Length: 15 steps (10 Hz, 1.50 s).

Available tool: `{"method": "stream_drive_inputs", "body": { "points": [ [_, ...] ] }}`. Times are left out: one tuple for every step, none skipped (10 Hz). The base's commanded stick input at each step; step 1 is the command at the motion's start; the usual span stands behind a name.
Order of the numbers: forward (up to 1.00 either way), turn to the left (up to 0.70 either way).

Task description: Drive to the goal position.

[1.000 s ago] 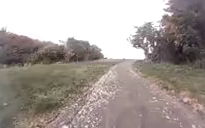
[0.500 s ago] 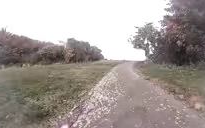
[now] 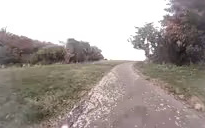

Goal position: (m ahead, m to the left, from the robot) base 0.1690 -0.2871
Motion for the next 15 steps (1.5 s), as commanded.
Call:
{"method": "stream_drive_inputs", "body": {
  "points": [
    [0.7, -0.35],
    [0.7, -0.35],
    [0.7, -0.35],
    [0.7, -0.35],
    [0.7, -0.1],
    [0.7, 0.0],
    [0.7, 0.0],
    [0.7, 0.0],
    [0.7, -0.1],
    [0.7, -0.35],
    [0.7, -0.25],
    [0.7, -0.14],
    [0.7, -0.03],
    [0.7, 0.0],
    [0.7, 0.0]
  ]
}}
